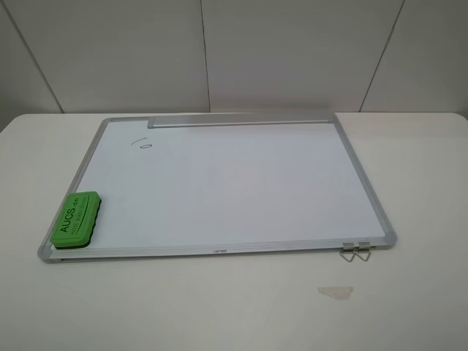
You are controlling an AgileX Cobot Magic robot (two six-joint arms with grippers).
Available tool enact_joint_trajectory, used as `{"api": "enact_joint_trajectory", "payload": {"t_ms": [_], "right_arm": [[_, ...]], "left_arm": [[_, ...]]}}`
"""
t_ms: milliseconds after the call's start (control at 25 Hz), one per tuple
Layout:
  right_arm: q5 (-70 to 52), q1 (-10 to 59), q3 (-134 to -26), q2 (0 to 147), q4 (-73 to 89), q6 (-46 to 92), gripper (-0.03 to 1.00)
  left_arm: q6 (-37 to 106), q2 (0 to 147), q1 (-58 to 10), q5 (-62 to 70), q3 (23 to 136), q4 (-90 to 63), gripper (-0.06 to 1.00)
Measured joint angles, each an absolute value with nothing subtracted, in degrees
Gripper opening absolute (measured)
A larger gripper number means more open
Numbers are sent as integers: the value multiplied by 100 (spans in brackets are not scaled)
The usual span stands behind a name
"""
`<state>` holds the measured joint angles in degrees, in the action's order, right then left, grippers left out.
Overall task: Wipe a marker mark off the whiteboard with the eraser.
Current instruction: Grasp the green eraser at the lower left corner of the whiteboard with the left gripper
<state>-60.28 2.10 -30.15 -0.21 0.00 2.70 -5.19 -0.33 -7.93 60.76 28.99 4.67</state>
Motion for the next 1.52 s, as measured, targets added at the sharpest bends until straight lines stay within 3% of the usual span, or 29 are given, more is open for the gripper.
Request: {"api": "enact_joint_trajectory", "payload": {"t_ms": [640, 960, 1520], "right_arm": [[-6028, 210, -3015, -21, 0, 270, 82], [-6028, 210, -3015, -21, 0, 270, 82], [-6028, 210, -3015, -21, 0, 270, 82]], "left_arm": [[-569, -33, -793, 6076, 2899, 537, 66], [-1085, 23, -793, 6116, 2919, 729, 77], [-1708, 3152, -793, 6877, 4688, 632, 78]]}}
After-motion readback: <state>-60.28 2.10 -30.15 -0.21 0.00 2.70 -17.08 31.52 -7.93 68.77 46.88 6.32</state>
